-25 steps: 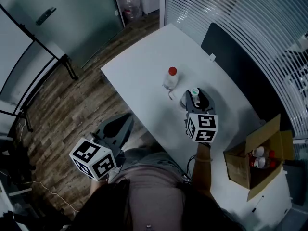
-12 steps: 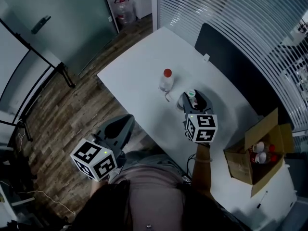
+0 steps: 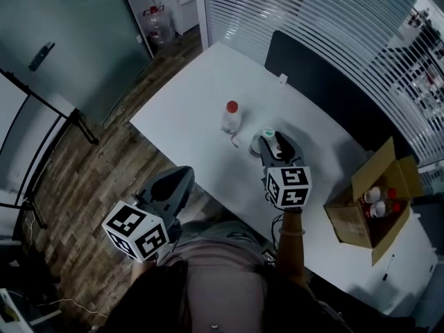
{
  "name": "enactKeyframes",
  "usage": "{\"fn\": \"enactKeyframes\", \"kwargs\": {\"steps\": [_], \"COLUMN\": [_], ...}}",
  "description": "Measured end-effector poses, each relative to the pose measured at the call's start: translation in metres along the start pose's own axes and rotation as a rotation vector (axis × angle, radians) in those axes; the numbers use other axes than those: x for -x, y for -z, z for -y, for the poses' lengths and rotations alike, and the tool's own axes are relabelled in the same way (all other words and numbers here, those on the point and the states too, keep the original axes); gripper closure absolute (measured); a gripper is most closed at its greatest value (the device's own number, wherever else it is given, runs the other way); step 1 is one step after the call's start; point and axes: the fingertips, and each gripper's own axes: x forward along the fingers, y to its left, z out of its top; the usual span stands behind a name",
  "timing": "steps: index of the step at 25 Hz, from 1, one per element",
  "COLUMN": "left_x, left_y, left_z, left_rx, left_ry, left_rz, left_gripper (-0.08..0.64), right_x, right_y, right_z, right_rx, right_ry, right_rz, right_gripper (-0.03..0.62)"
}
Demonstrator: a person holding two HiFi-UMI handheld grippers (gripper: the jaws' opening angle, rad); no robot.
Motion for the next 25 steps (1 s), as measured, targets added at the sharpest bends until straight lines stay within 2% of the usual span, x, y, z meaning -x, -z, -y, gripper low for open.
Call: {"fn": "enactKeyframes", "kwargs": {"steps": [4,12,18,25], "left_x": [-0.002,0.003,0.000,-0.002], "left_y": [-0.002,0.002,0.007,0.027], "left_z": [-0.005,-0.022,0.000,0.035], "left_rx": [-0.011,-0.020,-0.028,-0.035], "left_ry": [0.056,0.128,0.188,0.244], "left_rz": [-0.022,0.001,-0.035,-0.050], "left_gripper": [0.551,0.551,0.551,0.551], "right_x": [0.010,0.037,0.071,0.110], "right_y": [0.003,0.003,0.000,0.007], "right_z": [-0.003,-0.013,-0.013,-0.021], "right_rx": [-0.024,-0.038,-0.029,-0.008], "right_ry": [0.052,0.145,0.195,0.179], "right_rz": [-0.001,0.028,0.052,0.025], "right_gripper": [0.417,0.419,0.489,0.525]}}
